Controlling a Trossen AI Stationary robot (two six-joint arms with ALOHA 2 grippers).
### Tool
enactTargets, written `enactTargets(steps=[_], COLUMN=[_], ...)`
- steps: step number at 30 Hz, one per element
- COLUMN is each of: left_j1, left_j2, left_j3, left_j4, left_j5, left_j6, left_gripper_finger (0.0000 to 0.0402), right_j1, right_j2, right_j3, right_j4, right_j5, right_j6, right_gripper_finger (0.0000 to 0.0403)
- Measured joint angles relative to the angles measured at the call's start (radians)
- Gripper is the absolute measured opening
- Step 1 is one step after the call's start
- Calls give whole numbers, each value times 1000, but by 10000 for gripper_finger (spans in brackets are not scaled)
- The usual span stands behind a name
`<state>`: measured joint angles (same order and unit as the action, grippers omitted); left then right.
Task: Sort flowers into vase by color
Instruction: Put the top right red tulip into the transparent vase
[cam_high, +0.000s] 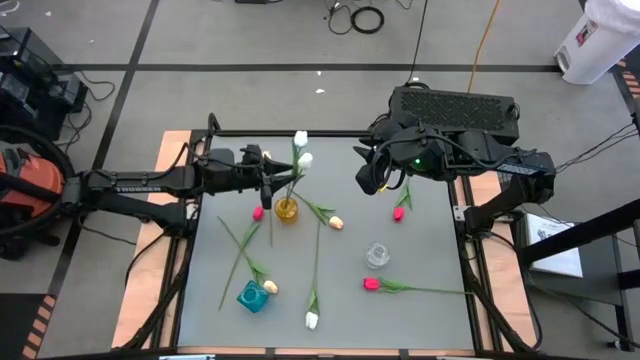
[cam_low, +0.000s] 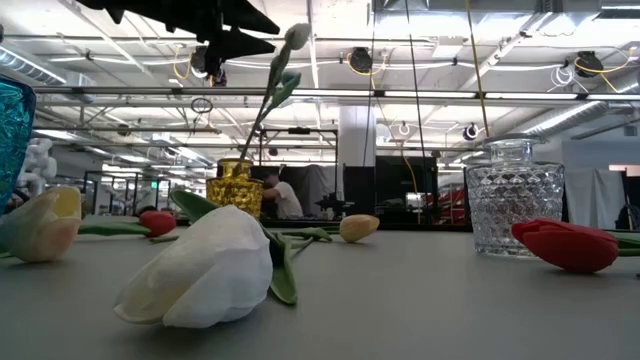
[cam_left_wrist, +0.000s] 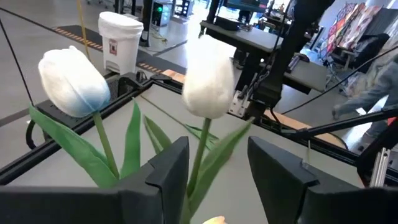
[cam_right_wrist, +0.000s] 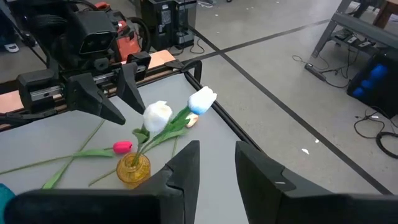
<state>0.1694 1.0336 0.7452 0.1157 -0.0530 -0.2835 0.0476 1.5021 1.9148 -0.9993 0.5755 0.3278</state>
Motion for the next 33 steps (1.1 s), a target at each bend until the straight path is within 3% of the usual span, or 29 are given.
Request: enactTargets(steps=[11,19,33], left_j1=[-2,-2,-1], left_j2=[-126,-291,-532], left_j3=[1,1,1], left_j4=[-144,-217,-496], left_j5=[-12,-103,-234], left_j6=[-1,-25,-26], left_gripper_finger=[171,171,171], right_j1=[0,0,0], right_j2=[0,-33,-241], right_j3=[0,0,0], right_j4=[-46,-129,-298], right_j5=[-1,-2,0], right_j6=[-49,-104,-51], right_gripper_finger=[93,93,93])
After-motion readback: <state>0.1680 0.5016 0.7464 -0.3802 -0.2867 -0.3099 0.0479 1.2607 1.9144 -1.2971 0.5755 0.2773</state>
